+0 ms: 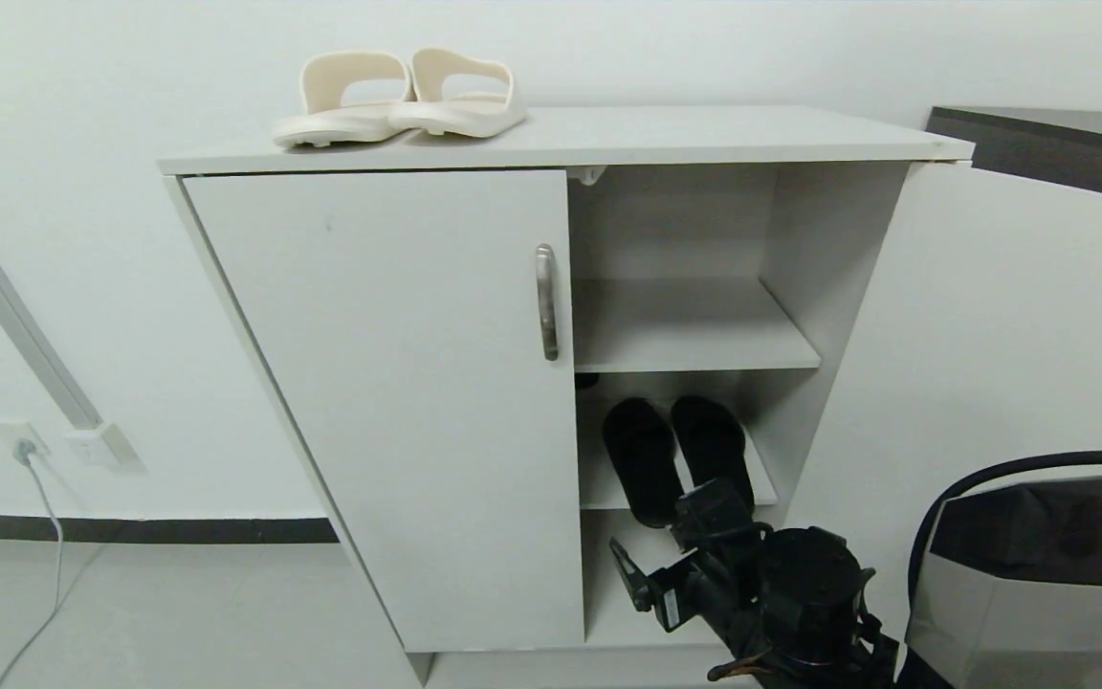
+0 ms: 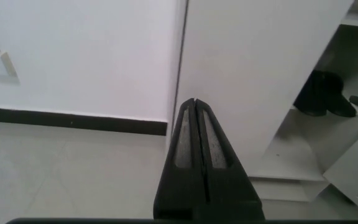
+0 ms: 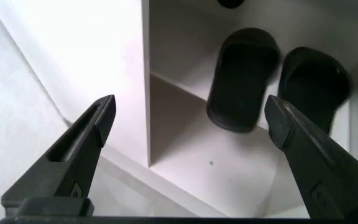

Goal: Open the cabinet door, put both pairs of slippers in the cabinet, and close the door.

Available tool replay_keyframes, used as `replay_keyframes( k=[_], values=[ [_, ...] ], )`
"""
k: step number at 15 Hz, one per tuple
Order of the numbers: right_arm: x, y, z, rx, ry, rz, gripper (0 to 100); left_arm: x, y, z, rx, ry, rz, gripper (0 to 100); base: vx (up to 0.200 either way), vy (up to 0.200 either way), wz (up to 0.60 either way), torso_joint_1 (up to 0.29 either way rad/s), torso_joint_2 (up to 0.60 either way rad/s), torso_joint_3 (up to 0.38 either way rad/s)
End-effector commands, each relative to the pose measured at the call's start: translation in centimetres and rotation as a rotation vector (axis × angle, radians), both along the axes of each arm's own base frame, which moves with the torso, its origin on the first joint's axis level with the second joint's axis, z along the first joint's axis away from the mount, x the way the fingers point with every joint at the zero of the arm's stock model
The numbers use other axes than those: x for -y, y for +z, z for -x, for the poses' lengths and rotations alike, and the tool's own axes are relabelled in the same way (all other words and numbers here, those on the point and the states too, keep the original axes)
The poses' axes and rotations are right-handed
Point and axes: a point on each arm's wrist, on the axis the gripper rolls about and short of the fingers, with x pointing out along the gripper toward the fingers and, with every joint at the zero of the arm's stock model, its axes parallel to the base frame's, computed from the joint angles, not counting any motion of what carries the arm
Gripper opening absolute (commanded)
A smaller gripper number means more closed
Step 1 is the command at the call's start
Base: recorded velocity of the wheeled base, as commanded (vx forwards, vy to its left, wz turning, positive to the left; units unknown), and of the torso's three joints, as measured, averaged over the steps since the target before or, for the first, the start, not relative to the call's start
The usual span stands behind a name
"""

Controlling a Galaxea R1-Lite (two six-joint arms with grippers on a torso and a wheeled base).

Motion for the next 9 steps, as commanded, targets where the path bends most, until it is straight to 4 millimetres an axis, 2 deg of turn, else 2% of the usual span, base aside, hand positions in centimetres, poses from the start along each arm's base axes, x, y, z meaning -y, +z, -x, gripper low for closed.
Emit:
replay_keyframes(
  k=[1,3,9],
  values=[
    [0.3,-0.4,0.7,-0.022,0.046,0.017,100,0.0,0.0,0.0,-0.002,0.001,0.000,0,0.000,0.200,0.00,0.002,0.00,0.002],
    [0.7,0.2,2.0,-0.035,0.142,0.015,100,0.0,0.0,0.0,-0.002,0.001,0.000,0,0.000,0.200,0.00,0.002,0.00,0.005],
    [0.5,0.4,1.7,-0.023,0.135,0.006,100,0.0,0.0,0.0,-0.002,0.001,0.000,0,0.000,0.200,0.00,0.001,0.01,0.002]
  ],
)
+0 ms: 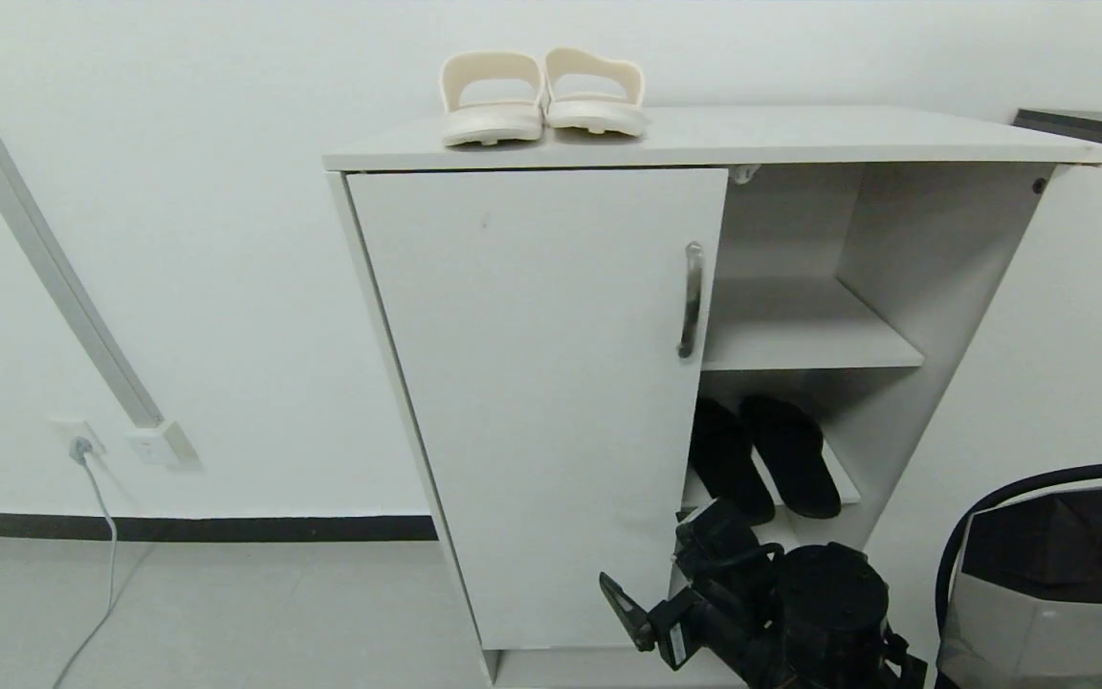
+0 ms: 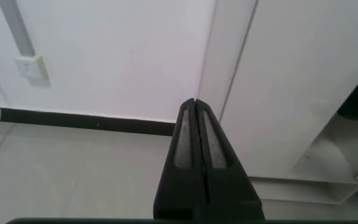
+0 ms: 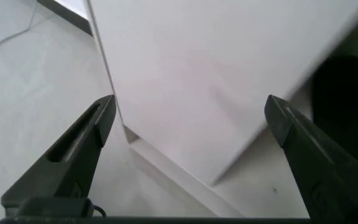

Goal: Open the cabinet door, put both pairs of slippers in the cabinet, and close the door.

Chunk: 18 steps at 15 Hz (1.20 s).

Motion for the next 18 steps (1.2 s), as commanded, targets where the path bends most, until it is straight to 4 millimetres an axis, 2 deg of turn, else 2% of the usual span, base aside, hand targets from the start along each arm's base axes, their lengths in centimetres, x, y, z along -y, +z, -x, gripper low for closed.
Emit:
replay_keyframes(
  k=[1,6,9,18],
  values=[
    [-0.1,0.1,0.0,0.003,0.002,-0.002,100,0.0,0.0,0.0,-0.001,0.001,0.000,0,0.000,0.200,0.00,0.007,0.01,-0.002],
    [0.1,0.4,-0.7,0.013,-0.021,-0.020,100,0.0,0.0,0.0,-0.001,0.001,0.000,0,0.000,0.200,0.00,0.002,0.00,0.000],
    [-0.3,1.1,-1.7,0.048,-0.116,-0.057,100,0.0,0.0,0.0,-0.001,0.001,0.000,0,0.000,0.000,0.00,0.000,0.00,0.000],
    [0.0,0.9,-1.6,0.040,-0.127,-0.048,100,0.0,0.0,0.0,-0.001,0.001,0.000,0,0.000,0.000,0.00,0.000,0.00,0.000]
  ],
)
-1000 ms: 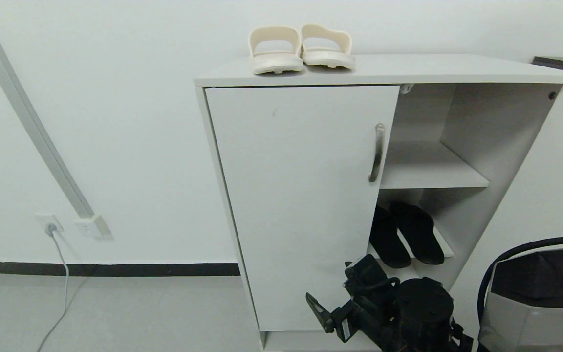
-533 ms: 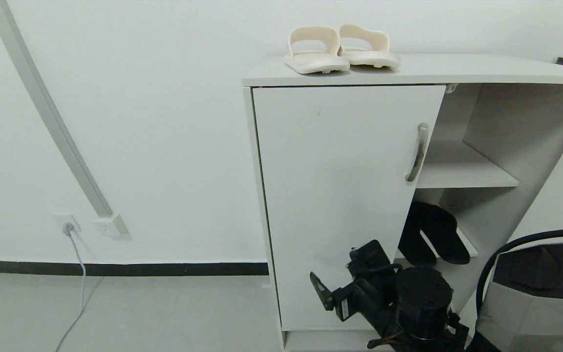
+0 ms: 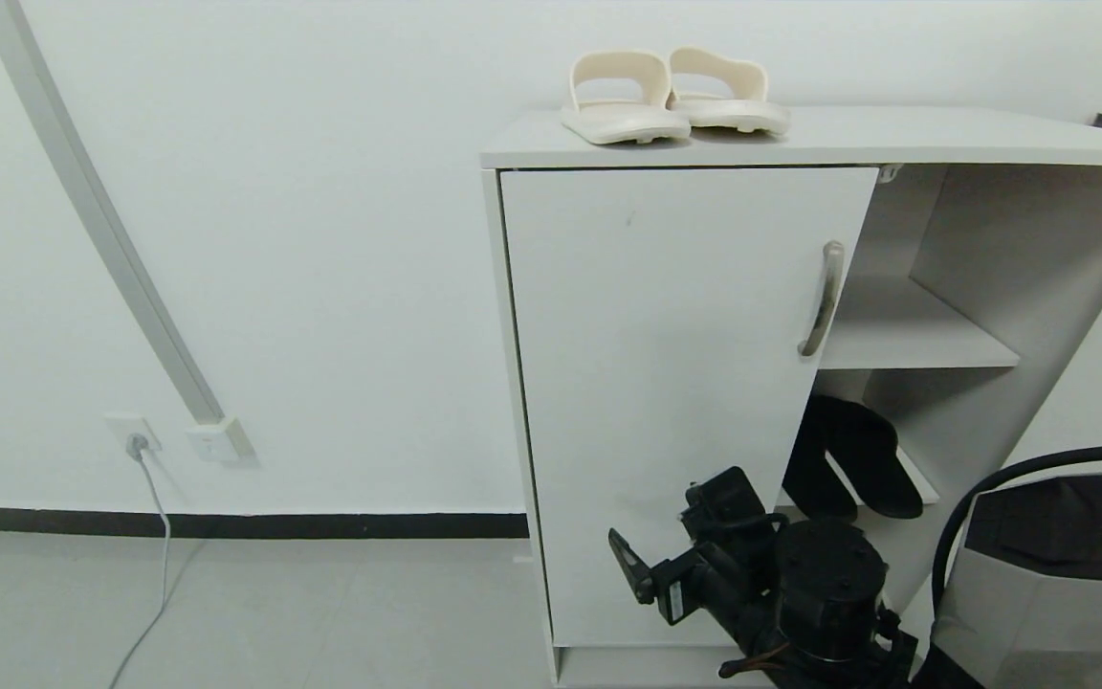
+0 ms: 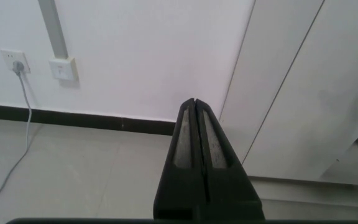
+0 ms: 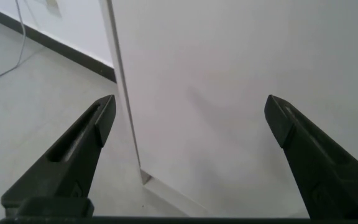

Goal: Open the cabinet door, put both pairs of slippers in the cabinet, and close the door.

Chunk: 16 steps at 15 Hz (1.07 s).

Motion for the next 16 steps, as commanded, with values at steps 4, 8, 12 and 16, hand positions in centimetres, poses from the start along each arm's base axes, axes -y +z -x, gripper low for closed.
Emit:
replay_keyframes(
  k=[4,8,12,16],
  values=[
    [-0.09,-0.17,0.08,-0.003,0.005,0.004,100,0.00,0.00,-0.01,-0.001,0.001,0.000,0,0.000,0.000,0.00,0.002,-0.05,-0.048],
    [-0.18,0.46,0.60,0.007,0.019,-0.007,100,0.00,0.00,-0.01,-0.001,0.001,0.000,0,0.000,0.000,0.00,0.032,-0.33,-0.328],
    [-0.10,0.38,0.73,0.005,0.019,0.000,100,0.00,0.00,-0.01,-0.001,0.001,0.000,0,0.000,0.000,0.00,0.080,-0.47,-0.356],
    [-0.03,0.31,0.79,0.007,0.021,0.013,100,0.00,0.00,-0.01,-0.001,0.001,0.002,0,0.000,0.000,0.00,0.132,-0.46,-0.337]
  ],
)
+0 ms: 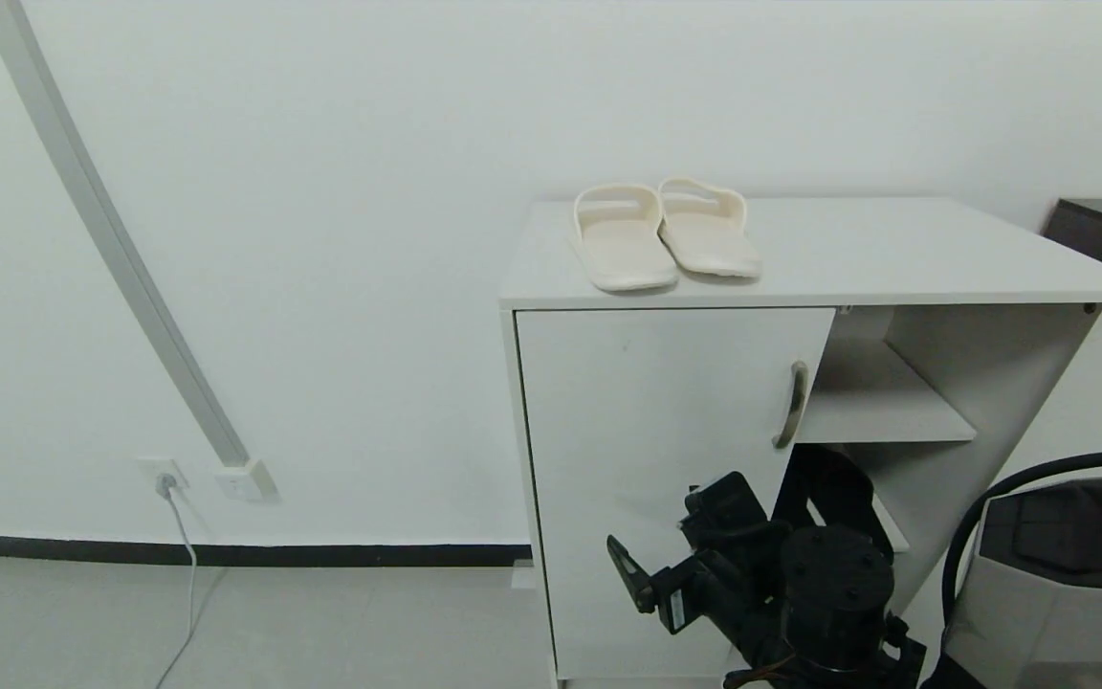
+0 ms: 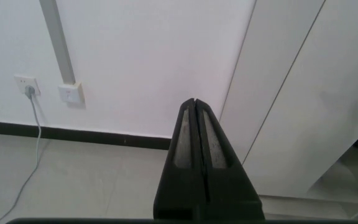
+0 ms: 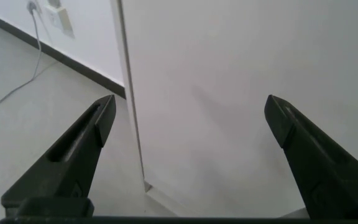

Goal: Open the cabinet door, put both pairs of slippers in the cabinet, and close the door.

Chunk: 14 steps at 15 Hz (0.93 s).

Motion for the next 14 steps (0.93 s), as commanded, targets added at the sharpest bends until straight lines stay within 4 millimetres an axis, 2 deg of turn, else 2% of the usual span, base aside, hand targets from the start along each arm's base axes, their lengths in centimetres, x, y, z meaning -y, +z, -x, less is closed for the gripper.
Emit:
replay_keyframes(
  k=[1,14],
  values=[
    [0.04,0.05,-0.02,0.002,-0.001,-0.001,100,0.00,0.00,-0.01,-0.001,0.000,-0.001,0,0.000,0.000,0.00,0.149,-0.47,-0.330],
    [0.25,-0.15,-0.10,-0.004,-0.007,0.007,100,0.00,0.00,-0.01,-0.001,-0.002,-0.002,0,0.000,0.000,0.00,0.195,-0.51,-0.312]
  ],
)
